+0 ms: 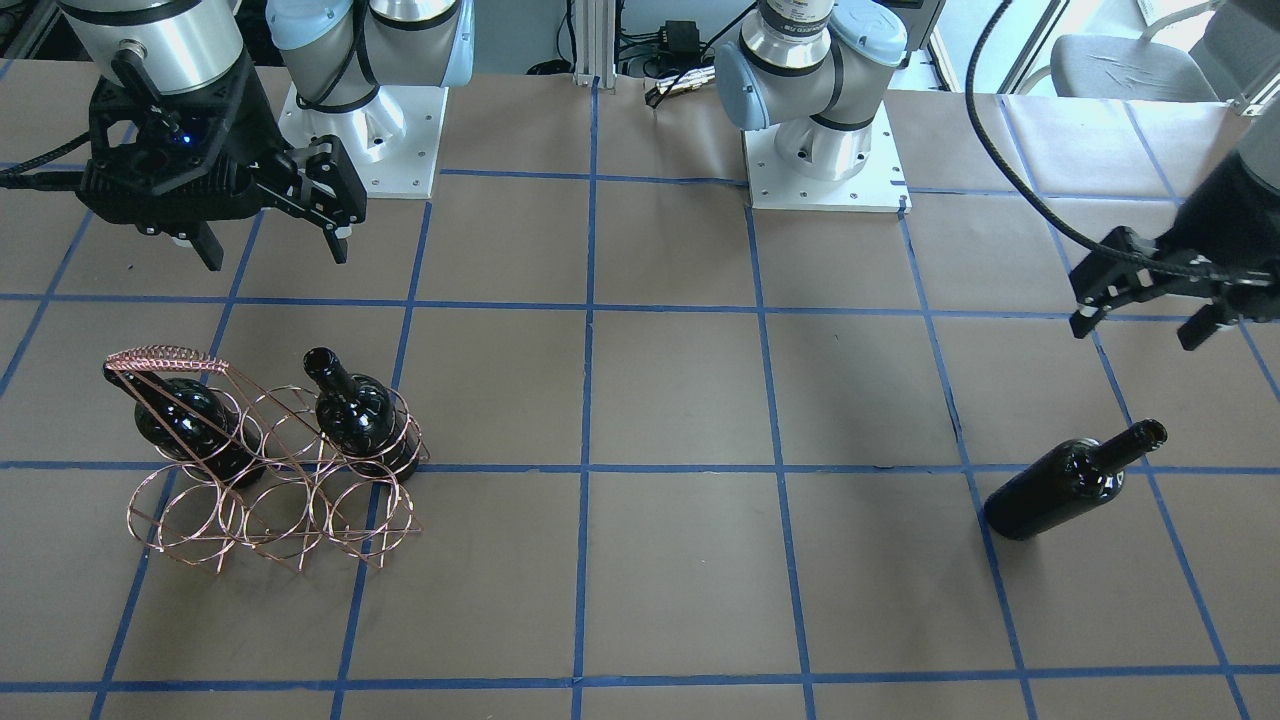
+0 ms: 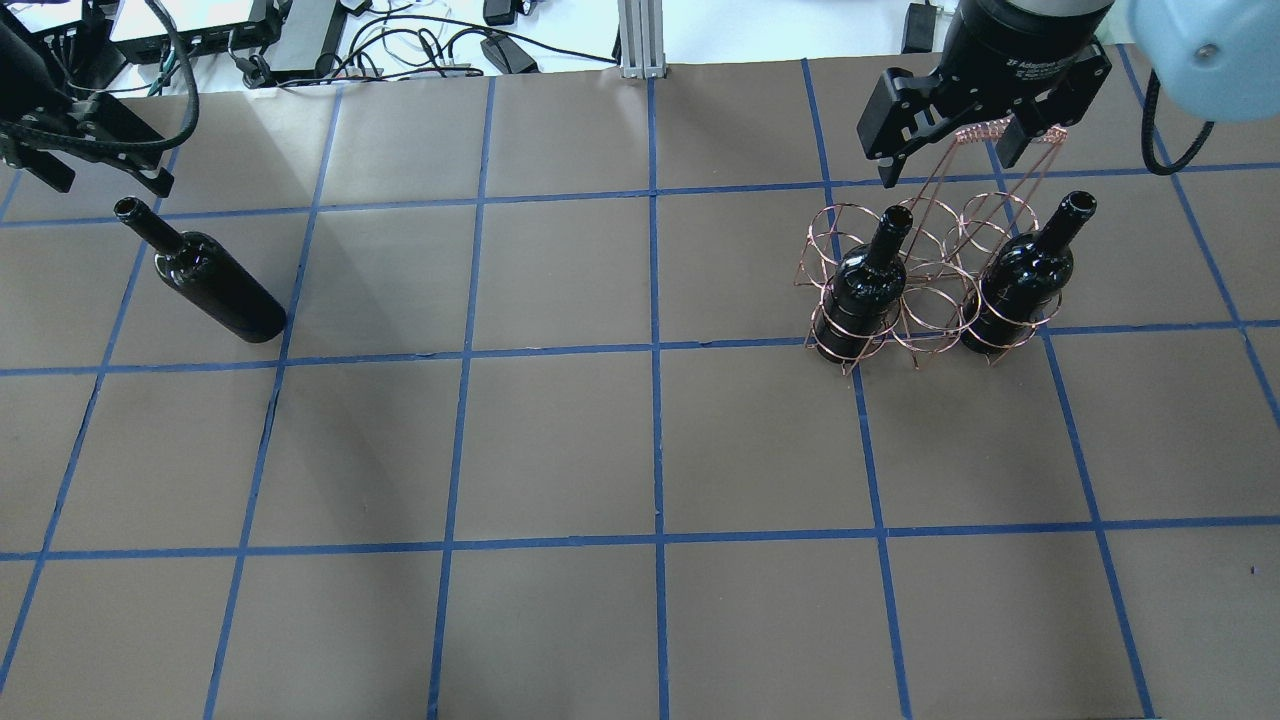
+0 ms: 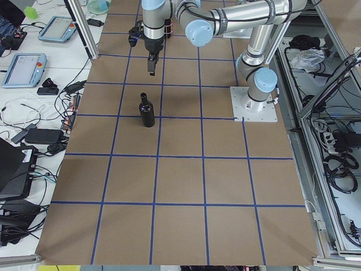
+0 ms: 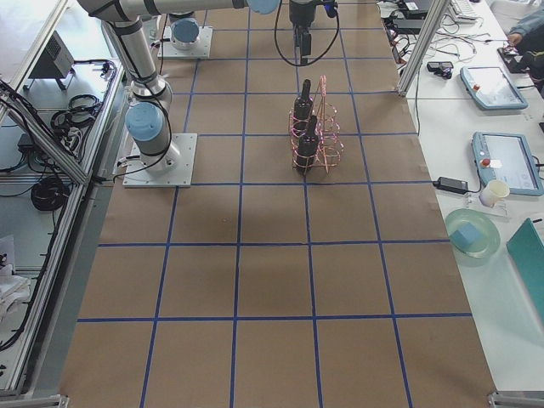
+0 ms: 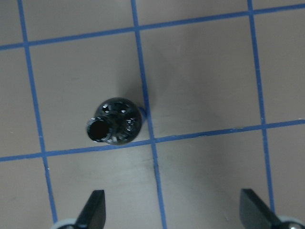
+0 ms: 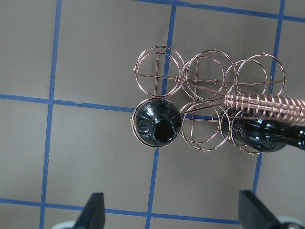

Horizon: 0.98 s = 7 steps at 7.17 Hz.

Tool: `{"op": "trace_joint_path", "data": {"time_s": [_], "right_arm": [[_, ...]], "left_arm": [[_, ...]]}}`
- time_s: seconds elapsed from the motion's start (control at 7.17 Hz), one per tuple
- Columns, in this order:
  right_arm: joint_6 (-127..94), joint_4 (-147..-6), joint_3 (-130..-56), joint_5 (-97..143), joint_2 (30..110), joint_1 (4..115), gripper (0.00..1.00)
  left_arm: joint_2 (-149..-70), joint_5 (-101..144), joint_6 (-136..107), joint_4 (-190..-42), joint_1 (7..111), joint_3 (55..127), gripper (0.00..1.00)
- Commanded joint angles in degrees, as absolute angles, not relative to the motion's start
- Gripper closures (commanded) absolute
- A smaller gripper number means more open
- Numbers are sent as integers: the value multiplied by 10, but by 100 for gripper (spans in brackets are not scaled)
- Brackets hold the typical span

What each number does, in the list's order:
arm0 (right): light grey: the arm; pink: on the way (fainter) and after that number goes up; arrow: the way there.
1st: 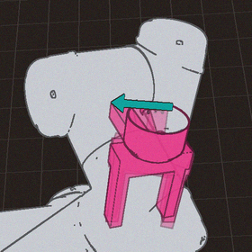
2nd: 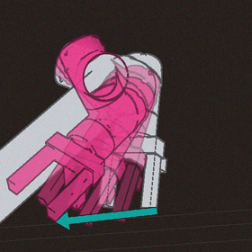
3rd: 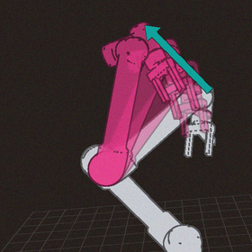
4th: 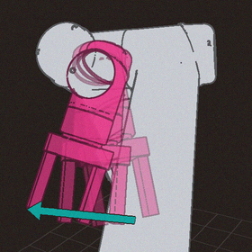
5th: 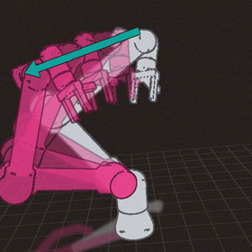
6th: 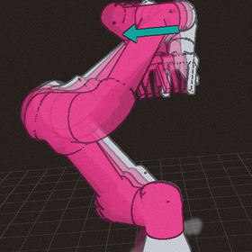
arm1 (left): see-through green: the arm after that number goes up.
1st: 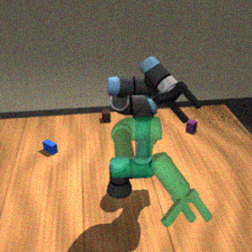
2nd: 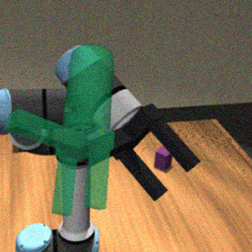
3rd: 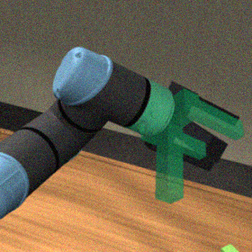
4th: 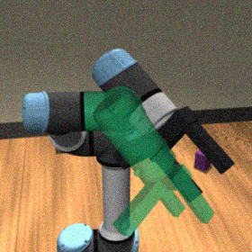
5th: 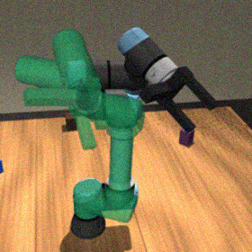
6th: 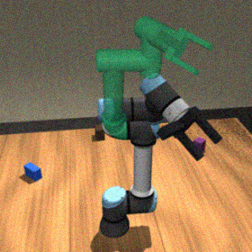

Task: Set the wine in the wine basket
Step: 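Move the left gripper above the dark bottle lying on the table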

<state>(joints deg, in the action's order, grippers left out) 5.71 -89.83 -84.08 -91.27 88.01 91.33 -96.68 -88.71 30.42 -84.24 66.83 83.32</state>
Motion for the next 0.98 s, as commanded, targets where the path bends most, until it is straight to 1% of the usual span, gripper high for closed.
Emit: {"op": "trace_joint_path", "data": {"time_s": [0.0, 0.42, 0.84], "right_arm": [[59, -903, -846, -912, 880, 913, 0], [48, -900, -847, -913, 879, 911, 1], [6, -897, -849, -913, 879, 911, 4]], "left_arm": [[-1029, -884, 341, -808, 639, 808, 0], [-1078, -887, 341, -788, 638, 808, 0], [-1095, -888, 341, -794, 638, 813, 0]]}}
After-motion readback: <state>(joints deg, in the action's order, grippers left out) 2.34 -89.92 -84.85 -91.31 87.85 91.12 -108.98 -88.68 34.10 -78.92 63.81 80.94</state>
